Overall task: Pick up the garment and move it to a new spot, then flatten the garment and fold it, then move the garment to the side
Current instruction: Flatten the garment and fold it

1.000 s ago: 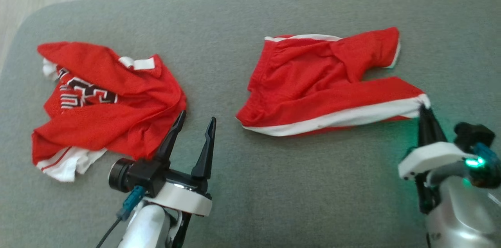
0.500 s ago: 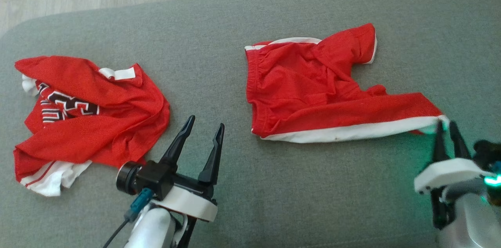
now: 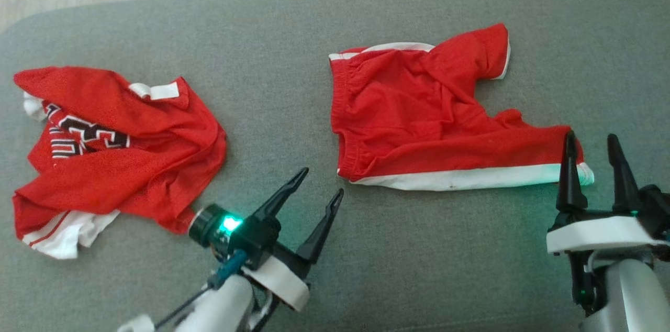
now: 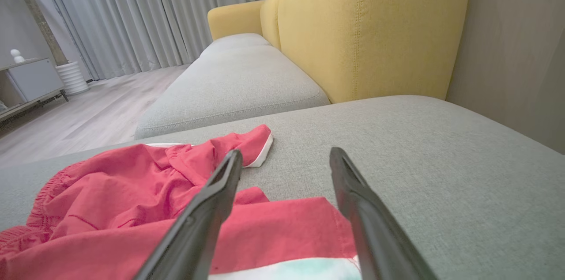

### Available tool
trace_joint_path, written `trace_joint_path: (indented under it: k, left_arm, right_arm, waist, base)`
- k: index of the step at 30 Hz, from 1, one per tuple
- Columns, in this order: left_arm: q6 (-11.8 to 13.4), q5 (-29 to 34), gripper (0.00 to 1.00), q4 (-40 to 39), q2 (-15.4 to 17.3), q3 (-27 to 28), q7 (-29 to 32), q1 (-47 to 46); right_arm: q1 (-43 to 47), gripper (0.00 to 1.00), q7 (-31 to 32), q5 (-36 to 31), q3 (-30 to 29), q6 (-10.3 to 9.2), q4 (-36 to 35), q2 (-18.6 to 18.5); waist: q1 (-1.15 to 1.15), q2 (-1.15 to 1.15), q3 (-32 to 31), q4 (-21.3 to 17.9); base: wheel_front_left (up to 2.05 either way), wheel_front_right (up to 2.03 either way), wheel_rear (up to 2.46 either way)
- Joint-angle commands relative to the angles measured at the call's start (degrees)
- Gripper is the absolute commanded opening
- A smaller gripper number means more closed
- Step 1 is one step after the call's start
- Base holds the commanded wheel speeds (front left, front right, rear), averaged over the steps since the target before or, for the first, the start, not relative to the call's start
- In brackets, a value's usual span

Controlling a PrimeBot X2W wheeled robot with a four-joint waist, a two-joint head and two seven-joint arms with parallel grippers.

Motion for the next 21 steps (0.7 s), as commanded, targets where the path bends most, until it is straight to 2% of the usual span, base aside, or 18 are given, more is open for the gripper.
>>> trace_joint_path:
  k: [1,10,21]
  left_arm:
    - [0.11,0.29,1.00,1.20,2.33,-1.07,-0.37,-5.34]
    - [0.11,-1.94,1.00,10.74,4.11,-11.02,-0.37,-14.58]
    - [0.10,-3.10,1.00,13.52,4.36,-13.33,-0.37,-18.38]
  right_arm:
    - [-1.29,1.00,-0.61,0.13,1.54,-0.04,-2.86,-0.30]
    - [-2.54,1.00,-0.62,0.66,1.30,-0.04,-3.75,-0.30]
    - [-3.45,1.00,-0.62,1.42,1.97,-0.04,-3.82,-0.30]
  waist:
    - [0.00,0.00,1.00,-0.65]
    - [0.00,0.00,4.16,-3.71]
    - [0.00,0.00,6.55,-5.95]
  base:
    - [0.00,0.00,0.00]
    - [0.00,0.00,0.00]
    - [0.00,0.00,0.00]
